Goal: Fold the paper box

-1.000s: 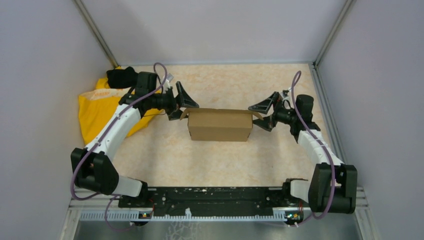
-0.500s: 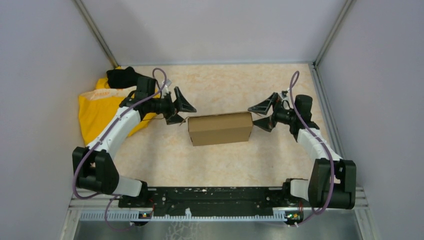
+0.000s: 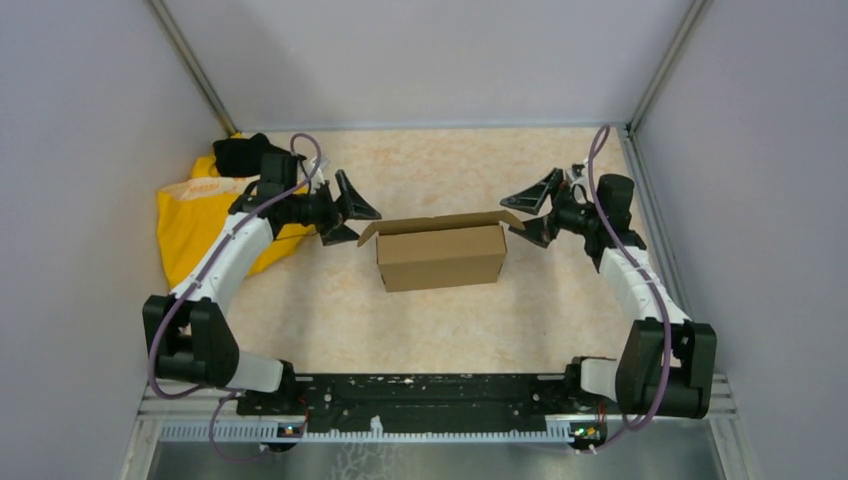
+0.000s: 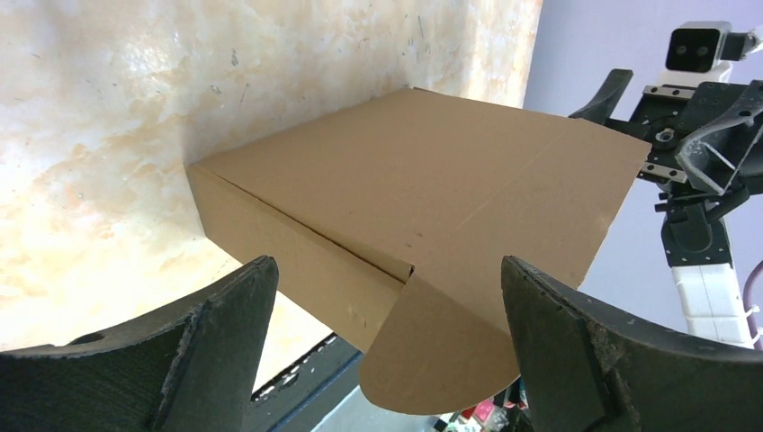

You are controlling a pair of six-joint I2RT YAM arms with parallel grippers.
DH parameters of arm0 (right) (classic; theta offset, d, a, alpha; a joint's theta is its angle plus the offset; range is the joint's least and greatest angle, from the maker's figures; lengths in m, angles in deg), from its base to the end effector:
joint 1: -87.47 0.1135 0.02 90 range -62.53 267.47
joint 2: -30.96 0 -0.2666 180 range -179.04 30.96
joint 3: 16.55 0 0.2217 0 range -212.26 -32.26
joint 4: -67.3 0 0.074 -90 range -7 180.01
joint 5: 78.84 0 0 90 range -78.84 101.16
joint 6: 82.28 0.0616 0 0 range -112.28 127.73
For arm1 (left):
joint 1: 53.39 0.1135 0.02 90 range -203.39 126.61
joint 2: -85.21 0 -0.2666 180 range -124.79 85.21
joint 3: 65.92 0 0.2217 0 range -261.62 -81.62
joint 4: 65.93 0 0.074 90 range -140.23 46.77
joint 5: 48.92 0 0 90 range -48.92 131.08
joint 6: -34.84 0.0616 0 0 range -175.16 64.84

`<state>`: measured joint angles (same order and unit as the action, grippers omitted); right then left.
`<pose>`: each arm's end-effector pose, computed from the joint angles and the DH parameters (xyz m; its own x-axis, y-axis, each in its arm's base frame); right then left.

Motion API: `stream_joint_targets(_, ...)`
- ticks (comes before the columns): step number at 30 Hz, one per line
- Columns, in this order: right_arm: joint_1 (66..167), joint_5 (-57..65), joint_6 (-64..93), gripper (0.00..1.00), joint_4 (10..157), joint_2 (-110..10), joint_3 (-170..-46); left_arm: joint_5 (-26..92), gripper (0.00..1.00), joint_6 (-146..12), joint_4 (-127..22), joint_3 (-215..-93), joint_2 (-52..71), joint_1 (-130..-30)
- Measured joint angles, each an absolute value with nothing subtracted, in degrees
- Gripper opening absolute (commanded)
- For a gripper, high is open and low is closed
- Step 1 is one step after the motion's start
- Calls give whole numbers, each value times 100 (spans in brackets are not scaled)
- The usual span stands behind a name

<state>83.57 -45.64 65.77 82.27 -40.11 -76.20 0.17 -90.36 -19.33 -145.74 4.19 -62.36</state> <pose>0.2503 0.0346 0.2739 -0.8376 0.5228 -0.1585 0.0002 0.2904 0.9569 0.2713 -0.0837 0.2829 -0.9163 -0.2964 -0.2692 0.0295 0.6205 -0.7836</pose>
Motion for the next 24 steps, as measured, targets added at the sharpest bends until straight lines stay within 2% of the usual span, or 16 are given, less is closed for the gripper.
stream_joint_targets(10,8268,-4487,6402,99,8431,-4094,-7784,52,99,-8842,-1890,-14764,432,-5976)
stream_joint_targets(18,7940,-3816,4953,99,10221,-3782,-8494,295,99,-8647,-1756,-15114,653,-5836)
stream_joint_targets(24,7957,-2909,3591,99,11174,-2815,-9251,360,99,-8634,-1844,-15199,1062,-5836)
